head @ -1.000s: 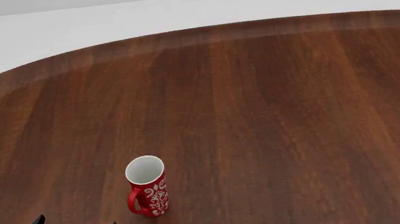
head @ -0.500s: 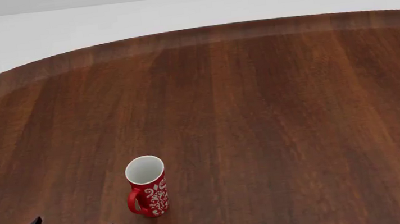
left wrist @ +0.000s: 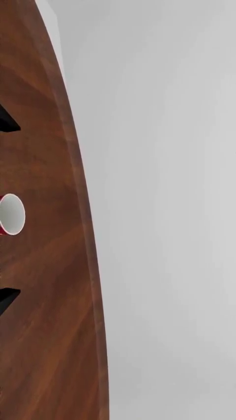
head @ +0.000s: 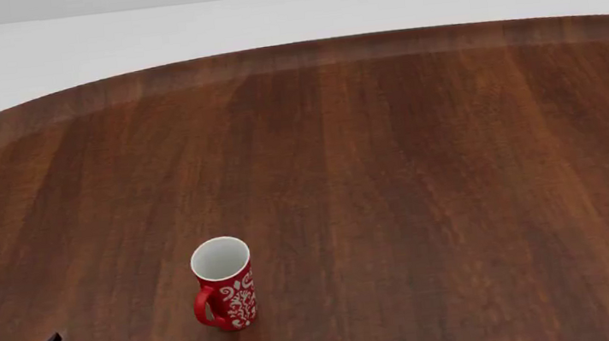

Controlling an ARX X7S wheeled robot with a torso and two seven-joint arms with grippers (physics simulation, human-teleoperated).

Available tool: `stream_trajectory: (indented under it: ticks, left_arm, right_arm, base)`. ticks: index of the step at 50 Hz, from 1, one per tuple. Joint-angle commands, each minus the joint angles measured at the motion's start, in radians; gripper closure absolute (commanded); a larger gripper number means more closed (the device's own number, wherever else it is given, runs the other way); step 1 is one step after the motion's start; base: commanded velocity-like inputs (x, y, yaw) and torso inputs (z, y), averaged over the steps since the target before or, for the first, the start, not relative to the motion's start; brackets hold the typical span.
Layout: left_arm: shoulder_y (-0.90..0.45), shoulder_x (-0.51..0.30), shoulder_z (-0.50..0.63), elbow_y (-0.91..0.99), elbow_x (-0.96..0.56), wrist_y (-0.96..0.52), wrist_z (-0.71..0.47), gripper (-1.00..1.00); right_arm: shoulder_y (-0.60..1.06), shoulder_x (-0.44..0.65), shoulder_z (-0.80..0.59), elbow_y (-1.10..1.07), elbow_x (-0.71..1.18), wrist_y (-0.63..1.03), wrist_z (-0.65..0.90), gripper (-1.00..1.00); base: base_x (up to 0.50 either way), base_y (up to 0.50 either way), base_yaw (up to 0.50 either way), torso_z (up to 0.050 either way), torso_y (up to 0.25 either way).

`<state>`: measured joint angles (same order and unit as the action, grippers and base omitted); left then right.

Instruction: Put the white mug on the plate.

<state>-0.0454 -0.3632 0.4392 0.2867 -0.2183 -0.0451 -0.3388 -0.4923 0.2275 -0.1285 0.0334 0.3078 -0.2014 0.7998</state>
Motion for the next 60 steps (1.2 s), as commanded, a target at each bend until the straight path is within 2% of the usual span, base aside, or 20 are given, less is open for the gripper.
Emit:
stream_trajectory:
  ticks: [1, 60]
  left_arm:
    - [0.0, 0.0, 0.004, 0.002, 0.0, -0.004, -0.005, -1.0]
    - [0.01, -0.011, 0.027, 0.081, 0.005, -0.059, -0.046, -1.0]
  right_arm:
    - [0.021, 0.008, -0.002, 0.011, -0.01, 0.011, -0.004, 1.0]
    - [0.096, 0.009, -0.012, 0.145, 0.058, -0.032, -0.065, 1.0]
  base:
    - [0.0, 0.0, 0.0, 0.0, 0.0]
    - [0.0, 0.0, 0.0, 0.0, 0.0]
